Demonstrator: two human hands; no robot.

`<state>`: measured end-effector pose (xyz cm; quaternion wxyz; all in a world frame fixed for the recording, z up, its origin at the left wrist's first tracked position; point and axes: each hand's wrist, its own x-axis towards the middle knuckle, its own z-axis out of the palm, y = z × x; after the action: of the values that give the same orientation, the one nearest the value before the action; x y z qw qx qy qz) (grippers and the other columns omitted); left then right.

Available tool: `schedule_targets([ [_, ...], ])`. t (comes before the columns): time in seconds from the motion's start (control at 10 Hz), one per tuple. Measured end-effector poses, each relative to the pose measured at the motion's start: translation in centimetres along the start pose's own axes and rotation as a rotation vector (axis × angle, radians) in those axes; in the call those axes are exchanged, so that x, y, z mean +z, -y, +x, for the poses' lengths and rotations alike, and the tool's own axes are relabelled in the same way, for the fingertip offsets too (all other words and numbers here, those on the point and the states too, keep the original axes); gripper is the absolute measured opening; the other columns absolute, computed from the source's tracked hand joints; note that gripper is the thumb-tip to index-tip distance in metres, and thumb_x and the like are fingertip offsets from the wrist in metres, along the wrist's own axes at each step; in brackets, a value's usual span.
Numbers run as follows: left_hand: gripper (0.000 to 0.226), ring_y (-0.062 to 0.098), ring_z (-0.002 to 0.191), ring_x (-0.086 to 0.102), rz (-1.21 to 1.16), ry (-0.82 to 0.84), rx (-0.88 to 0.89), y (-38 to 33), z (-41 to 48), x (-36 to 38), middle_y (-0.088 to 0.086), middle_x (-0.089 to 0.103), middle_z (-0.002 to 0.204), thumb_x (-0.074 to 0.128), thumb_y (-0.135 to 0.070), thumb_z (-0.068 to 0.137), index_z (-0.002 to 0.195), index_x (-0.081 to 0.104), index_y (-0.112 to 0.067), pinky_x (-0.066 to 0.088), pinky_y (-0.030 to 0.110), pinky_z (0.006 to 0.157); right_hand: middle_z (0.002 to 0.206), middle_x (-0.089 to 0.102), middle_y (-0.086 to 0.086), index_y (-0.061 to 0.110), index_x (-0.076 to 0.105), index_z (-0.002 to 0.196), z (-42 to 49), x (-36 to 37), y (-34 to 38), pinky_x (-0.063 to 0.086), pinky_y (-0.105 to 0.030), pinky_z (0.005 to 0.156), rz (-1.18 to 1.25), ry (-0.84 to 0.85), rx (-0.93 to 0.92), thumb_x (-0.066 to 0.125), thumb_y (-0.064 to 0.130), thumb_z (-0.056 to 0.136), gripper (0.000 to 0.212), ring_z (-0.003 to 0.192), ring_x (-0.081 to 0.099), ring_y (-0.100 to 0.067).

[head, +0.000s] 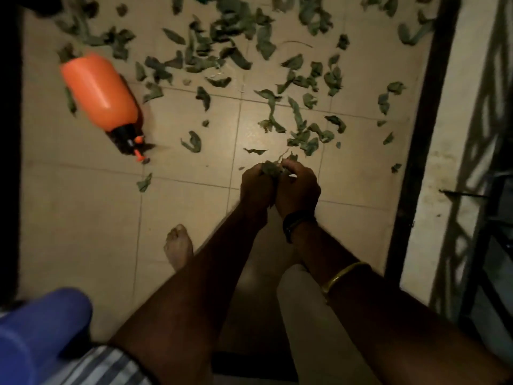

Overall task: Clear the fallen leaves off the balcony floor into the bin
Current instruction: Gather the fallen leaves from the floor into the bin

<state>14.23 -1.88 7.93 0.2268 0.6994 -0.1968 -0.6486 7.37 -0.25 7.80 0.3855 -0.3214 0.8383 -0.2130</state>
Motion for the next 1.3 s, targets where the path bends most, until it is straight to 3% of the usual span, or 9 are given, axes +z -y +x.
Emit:
schedule_targets([
  [0.1, 0.019, 0.041, 0.096, 0.068, -0.163, -0.096, 0.018, -2.1, -4.2, -3.5, 0.024, 0.071, 0.1, 0.056, -0.005, 0.089, 0.102, 0.069, 0.002, 0.057, 0.052, 0.081, 0.123, 0.066, -0.01, 0.014, 0.072, 0.121, -4.1, -0.4, 4.3, 0.038, -0.018, 0.096, 0.018, 0.064, -0.07, 0.059, 0.013, 0.093, 0.031, 0.116, 0.058, -0.024],
  [0.3, 0.029, 0.039, 0.1, 0.068, -0.465, -0.251, 0.054, -2.1, -9.8, -11.2, 0.02, 0.072, 0.103, 0.05, -0.003, 0.083, 0.103, 0.071, -0.002, 0.056, 0.055, 0.09, 0.118, 0.067, -0.004, 0.017, 0.073, 0.117, -12.4, 1.8, 9.9, 0.038, -0.011, 0.093, -0.073, 0.186, -0.234, 0.059, 0.009, 0.092, 0.03, 0.11, 0.061, -0.017],
  [0.4, 0.028, 0.037, 0.099, 0.069, -0.581, -0.319, 0.031, -1.2, -12.3, -16.0, 0.017, 0.073, 0.1, 0.05, -0.004, 0.083, 0.099, 0.073, -0.009, 0.056, 0.055, 0.089, 0.114, 0.069, 0.002, 0.024, 0.074, 0.114, -17.0, 4.6, 11.4, 0.052, -0.029, 0.099, -0.092, 0.233, -0.259, 0.061, 0.011, 0.092, 0.029, 0.103, 0.066, -0.016],
  [0.5, 0.026, 0.032, 0.097, 0.071, -0.659, -0.385, 0.002, 0.0, -15.2, -21.9, 0.014, 0.074, 0.1, 0.051, -0.003, 0.088, 0.102, 0.073, -0.008, 0.059, 0.048, 0.086, 0.111, 0.07, 0.004, 0.026, 0.074, 0.112, -22.3, 8.1, 12.2, 0.053, -0.033, 0.098, -0.122, 0.295, -0.304, 0.062, 0.013, 0.091, 0.027, 0.1, 0.067, -0.015],
  [0.8, 0.025, 0.019, 0.074, 0.064, -0.82, -0.674, -0.081, 9.2, -23.5, -42.2, 0.002, 0.069, 0.08, 0.052, -0.004, 0.092, 0.082, 0.068, -0.02, 0.054, 0.025, 0.062, 0.113, 0.071, 0.002, 0.026, 0.076, 0.111, -41.6, 21.8, 12.0, 0.053, -0.038, 0.098, -0.234, 0.618, -0.381, 0.06, 0.012, 0.089, 0.03, 0.102, 0.067, -0.017],
  [0.9, 0.021, 0.022, 0.072, 0.06, -0.805, -0.784, -0.114, 14.0, -25.1, -49.8, 0.005, 0.065, 0.079, 0.051, -0.008, 0.095, 0.084, 0.065, -0.02, 0.05, 0.031, 0.066, 0.117, 0.072, 0.001, 0.023, 0.076, 0.112, -48.6, 26.6, 11.9, 0.051, -0.036, 0.102, -0.219, 0.78, -0.364, 0.061, 0.015, 0.092, 0.027, 0.105, 0.064, -0.014],
  [1.1, 0.039, 0.024, 0.099, 0.064, -0.777, -0.776, -0.117, 22.6, -28.0, -61.7, 0.008, 0.066, 0.113, 0.044, -0.03, 0.1, 0.129, 0.059, -0.008, 0.053, 0.041, 0.088, 0.115, 0.071, -0.002, 0.023, 0.073, 0.117, -58.0, 35.0, 11.1, 0.057, -0.031, 0.087, -0.339, 1.166, -0.316, 0.051, 0.029, 0.1, 0.028, 0.1, 0.067, -0.02],
  [1.2, 0.036, 0.01, 0.088, 0.056, -0.777, -0.767, -0.12, 24.5, -29.9, -65.6, -0.004, 0.06, 0.107, 0.043, -0.031, 0.102, 0.131, 0.054, -0.013, 0.047, 0.033, 0.08, 0.129, 0.065, -0.009, 0.012, 0.069, 0.121, -59.9, 38.6, 10.9, 0.042, -0.037, 0.108, -0.494, 1.28, -0.384, 0.044, 0.027, 0.105, 0.033, 0.121, 0.058, -0.025],
  [1.3, 0.033, 0.012, 0.089, 0.054, -0.8, -0.809, -0.138, 26.2, -29.9, -68.2, -0.006, 0.057, 0.104, 0.04, -0.027, 0.104, 0.133, 0.051, -0.016, 0.047, 0.037, 0.087, 0.133, 0.063, -0.01, 0.009, 0.067, 0.125, -60.1, 40.7, 10.8, 0.039, -0.033, 0.109, -0.517, 1.286, -0.389, 0.041, 0.025, 0.106, 0.036, 0.124, 0.055, -0.026],
])
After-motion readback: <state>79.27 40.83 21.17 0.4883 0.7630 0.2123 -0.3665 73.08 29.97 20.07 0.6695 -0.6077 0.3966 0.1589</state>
